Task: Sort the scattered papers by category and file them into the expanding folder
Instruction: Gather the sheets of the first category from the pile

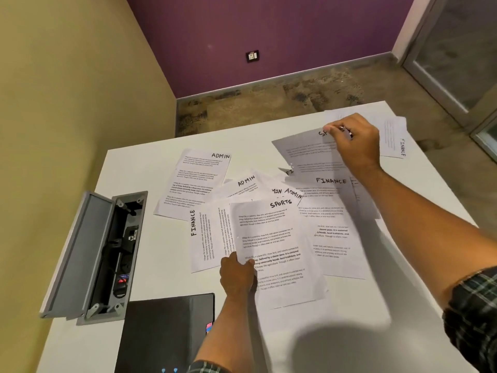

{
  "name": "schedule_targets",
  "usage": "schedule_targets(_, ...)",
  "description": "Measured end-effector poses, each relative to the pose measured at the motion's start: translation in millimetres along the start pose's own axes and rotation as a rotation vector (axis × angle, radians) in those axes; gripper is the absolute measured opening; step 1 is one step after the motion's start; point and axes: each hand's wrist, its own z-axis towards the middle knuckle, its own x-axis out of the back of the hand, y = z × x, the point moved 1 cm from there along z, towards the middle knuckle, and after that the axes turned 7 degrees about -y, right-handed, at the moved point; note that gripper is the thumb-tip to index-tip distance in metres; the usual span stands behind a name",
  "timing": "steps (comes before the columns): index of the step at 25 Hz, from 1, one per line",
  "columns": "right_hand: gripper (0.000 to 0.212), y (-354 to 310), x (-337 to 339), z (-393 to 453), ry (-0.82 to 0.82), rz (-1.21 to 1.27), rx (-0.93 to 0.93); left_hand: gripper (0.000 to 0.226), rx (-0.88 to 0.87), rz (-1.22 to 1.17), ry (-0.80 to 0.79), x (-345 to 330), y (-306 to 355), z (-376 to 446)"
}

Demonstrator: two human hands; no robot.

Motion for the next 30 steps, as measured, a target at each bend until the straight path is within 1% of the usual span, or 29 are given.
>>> schedule_targets(3,0.028,-24,13,-13,0.175,0.113,0.011,0.023,-0.012,-0.049,0.048,8,12,-22)
schedule_targets(5,0.021,-47,23,-23,0.240,0.245,-0.028,0.018,-0.084,-0.192,0.022,15,21,-36)
schedule_targets(7,0.017,-72,31,-29,0.261,0.391,-0.078,0.019,-0.149,-0.290,0.012,22,29,-47)
schedule_targets(10,0.013,-107,47,-44,0.245,0.557,-0.134,0.019,-0.183,-0.305,0.044,34,31,-60)
schedule_targets(11,0.010,-118,54,-49,0.210,0.575,-0.118,0.017,-0.185,-0.322,0.046,38,30,-66)
schedule_targets(12,0.006,-129,60,-54,0.137,0.592,-0.088,0.015,-0.190,-0.332,0.052,42,31,-72)
schedule_targets(14,0.002,-152,66,-67,-0.100,0.663,-0.040,0.013,-0.172,-0.355,0.079,49,28,-81)
schedule_targets(16,0.006,-168,68,-77,-0.308,0.794,-0.029,0.012,-0.138,-0.378,0.089,54,23,-86)
schedule_targets(17,0.005,-173,69,-82,-0.364,0.875,-0.062,0.013,-0.117,-0.398,0.099,56,19,-89)
schedule_targets(19,0.002,-176,71,-91,-0.399,0.993,-0.205,0.012,-0.114,-0.458,0.123,64,15,-101)
schedule_targets(21,0.007,-169,70,-99,-0.384,0.983,-0.368,0.012,-0.111,-0.524,0.083,74,13,-115)
schedule_targets(23,0.017,-153,64,-107,-0.348,0.906,-0.486,0.017,-0.059,-0.546,-0.038,82,7,-123)
schedule_targets(25,0.020,-130,54,-115,-0.315,0.795,-0.563,0.017,-0.049,-0.524,-0.162,85,-2,-116)
schedule_targets(26,0.020,-118,49,-121,-0.296,0.722,-0.596,0.023,-0.068,-0.479,-0.218,86,-9,-112)
schedule_targets(28,0.023,-94,39,-136,-0.228,0.618,-0.678,0.037,-0.077,-0.411,-0.278,80,-29,-99)
schedule_targets(30,0.026,-79,35,-148,-0.159,0.561,-0.720,0.037,-0.069,-0.462,-0.333,80,-32,-115)
